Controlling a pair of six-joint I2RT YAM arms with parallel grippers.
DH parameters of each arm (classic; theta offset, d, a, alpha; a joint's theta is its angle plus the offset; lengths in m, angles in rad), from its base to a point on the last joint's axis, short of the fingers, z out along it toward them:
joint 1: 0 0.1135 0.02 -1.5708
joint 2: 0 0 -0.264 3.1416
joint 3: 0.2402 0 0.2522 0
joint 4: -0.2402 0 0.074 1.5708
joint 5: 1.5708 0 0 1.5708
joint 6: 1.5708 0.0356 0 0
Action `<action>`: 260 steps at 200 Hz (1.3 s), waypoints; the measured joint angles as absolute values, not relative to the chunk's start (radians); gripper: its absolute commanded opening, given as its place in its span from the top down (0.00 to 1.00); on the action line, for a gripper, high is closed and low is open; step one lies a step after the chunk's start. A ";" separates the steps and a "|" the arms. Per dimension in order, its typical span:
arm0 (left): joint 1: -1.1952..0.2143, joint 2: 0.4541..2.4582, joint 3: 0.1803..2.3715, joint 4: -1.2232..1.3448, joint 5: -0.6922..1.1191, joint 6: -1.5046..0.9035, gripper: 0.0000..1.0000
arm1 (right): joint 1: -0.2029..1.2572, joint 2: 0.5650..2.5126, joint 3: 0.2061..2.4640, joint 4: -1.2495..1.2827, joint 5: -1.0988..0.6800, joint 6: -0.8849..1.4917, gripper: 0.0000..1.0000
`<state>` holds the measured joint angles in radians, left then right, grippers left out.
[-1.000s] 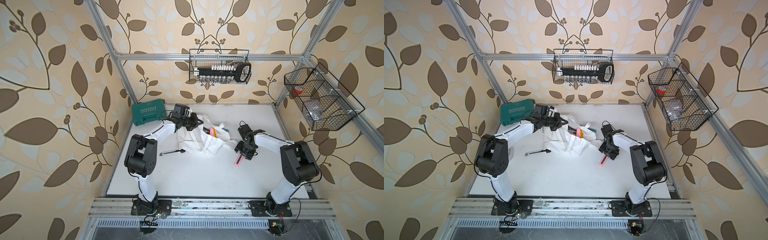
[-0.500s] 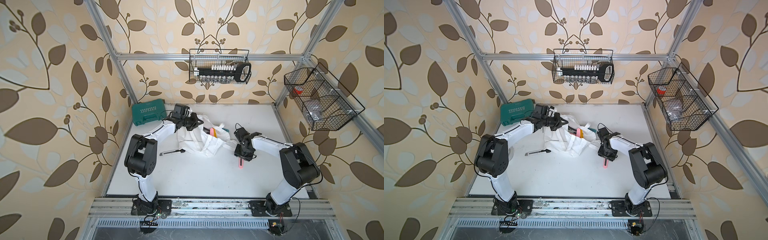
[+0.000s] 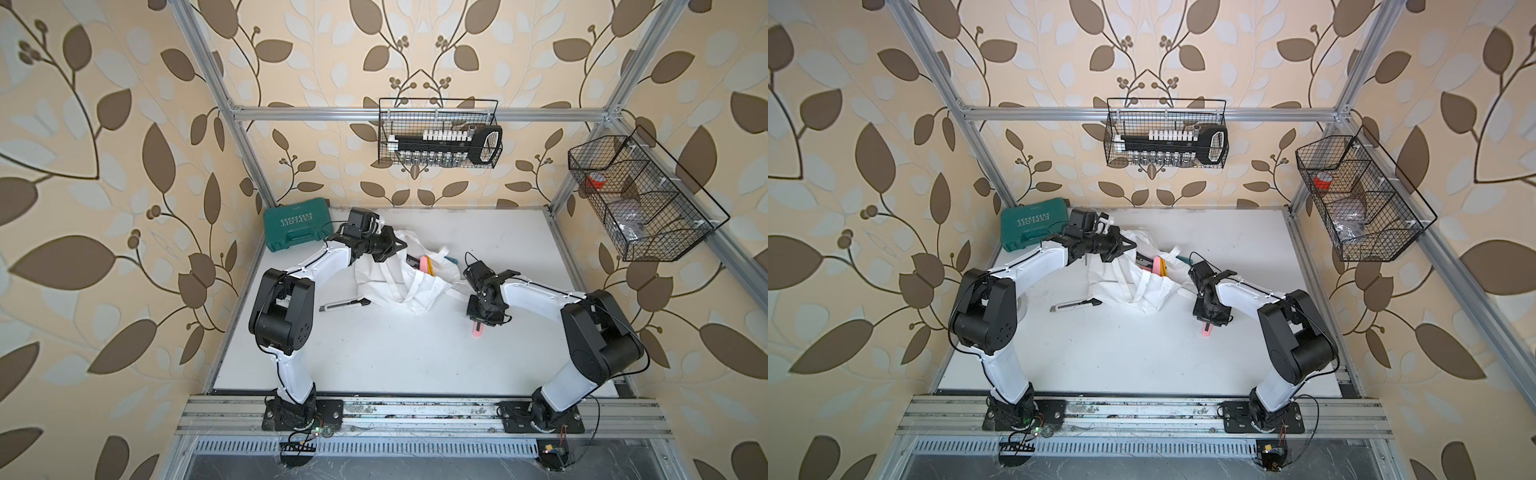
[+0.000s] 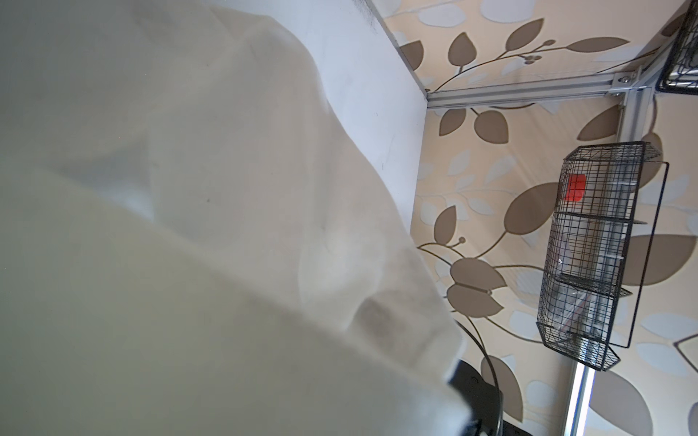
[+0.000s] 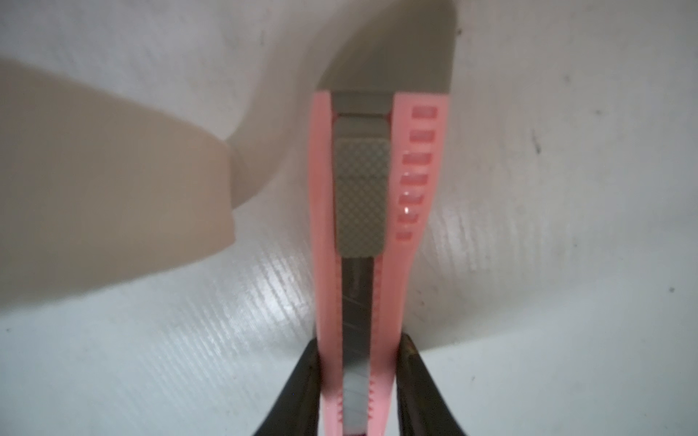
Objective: Place the art knife into the pouch
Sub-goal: Pick up the utility knife at the center of the board, then place the utility knife in the pouch.
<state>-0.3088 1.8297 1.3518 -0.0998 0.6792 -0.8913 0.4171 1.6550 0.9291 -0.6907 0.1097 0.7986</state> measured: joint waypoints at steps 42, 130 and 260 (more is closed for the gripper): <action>-0.309 1.830 1.351 -0.100 0.680 -0.891 1.00 | 0.427 1.642 0.923 -0.703 0.094 0.796 0.73; -0.322 1.830 1.351 -0.103 0.679 -0.890 1.00 | 0.561 1.471 1.093 -0.968 0.210 0.778 0.73; -0.322 1.830 1.351 -0.139 0.679 -0.836 1.00 | 0.657 1.663 1.577 -1.098 0.065 0.518 0.70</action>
